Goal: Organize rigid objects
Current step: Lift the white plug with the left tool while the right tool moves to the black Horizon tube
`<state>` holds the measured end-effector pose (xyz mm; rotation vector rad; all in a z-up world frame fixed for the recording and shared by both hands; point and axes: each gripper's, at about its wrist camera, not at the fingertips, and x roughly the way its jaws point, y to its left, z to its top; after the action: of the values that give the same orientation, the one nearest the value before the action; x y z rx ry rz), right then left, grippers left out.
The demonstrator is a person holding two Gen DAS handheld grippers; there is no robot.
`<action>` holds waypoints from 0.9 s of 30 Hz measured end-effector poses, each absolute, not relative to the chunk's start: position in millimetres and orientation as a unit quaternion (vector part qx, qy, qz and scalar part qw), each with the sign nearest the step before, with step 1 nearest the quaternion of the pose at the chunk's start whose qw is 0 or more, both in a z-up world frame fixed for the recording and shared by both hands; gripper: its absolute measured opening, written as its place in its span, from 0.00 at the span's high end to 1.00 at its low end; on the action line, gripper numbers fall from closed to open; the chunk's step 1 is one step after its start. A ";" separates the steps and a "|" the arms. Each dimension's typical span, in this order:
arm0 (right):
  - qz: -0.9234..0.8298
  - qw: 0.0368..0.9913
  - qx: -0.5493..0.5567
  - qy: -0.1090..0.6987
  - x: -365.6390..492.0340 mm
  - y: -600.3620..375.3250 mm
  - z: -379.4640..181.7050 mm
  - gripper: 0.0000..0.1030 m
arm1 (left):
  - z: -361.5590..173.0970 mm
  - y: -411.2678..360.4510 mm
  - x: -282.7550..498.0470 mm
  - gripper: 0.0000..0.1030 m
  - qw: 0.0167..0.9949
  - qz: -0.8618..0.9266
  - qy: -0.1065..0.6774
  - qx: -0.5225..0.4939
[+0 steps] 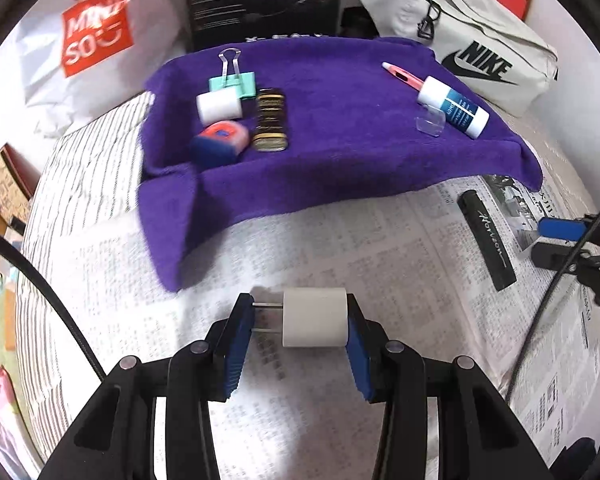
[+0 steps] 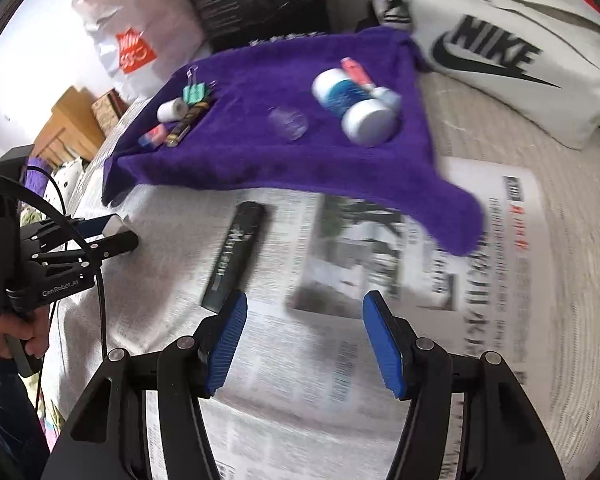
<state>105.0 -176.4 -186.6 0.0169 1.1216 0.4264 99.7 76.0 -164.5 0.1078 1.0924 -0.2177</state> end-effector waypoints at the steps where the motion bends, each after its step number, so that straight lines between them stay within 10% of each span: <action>1: 0.204 0.824 0.005 0.528 106.2 -169.7 -188.1 0.42 | -164.8 78.0 98.5 0.60 0.848 -0.104 0.517 0.049; 20: 0.187 0.842 -0.093 0.498 110.1 -130.5 -196.4 0.44 | -162.6 93.9 86.5 0.59 0.855 -0.127 0.503 0.024; 27: 0.195 0.854 -0.095 0.473 113.8 -127.6 -195.5 0.77 | -161.5 96.5 84.3 0.59 0.856 -0.127 0.501 0.025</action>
<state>113.8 -127.6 -195.5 -0.1995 0.9960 0.4108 84.3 96.5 -161.5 0.0523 1.0521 -0.2663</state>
